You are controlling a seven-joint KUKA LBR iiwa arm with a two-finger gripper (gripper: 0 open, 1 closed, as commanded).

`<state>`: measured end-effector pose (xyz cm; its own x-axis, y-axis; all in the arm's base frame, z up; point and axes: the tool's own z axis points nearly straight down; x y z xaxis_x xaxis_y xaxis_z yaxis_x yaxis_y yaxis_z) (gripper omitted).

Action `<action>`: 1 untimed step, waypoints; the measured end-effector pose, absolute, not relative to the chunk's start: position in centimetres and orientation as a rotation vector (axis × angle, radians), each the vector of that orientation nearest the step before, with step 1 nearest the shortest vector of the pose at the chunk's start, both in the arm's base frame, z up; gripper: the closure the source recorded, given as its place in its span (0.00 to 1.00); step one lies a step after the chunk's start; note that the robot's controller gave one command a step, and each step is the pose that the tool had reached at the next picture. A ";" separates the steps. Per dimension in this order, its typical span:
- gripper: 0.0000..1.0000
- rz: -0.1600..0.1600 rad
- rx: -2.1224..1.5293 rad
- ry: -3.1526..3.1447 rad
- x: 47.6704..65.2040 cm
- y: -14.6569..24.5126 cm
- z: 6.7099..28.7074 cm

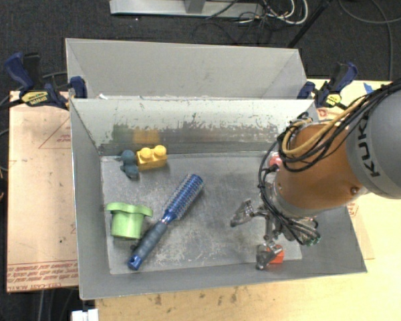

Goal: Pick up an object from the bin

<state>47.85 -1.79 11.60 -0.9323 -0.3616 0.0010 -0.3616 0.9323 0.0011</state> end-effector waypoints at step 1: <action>0.00 -0.007 0.461 -3.118 51.2 7.3 18.2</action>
Offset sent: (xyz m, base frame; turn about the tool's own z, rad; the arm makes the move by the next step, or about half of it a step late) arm 0.0315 0.0853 0.0635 0.0840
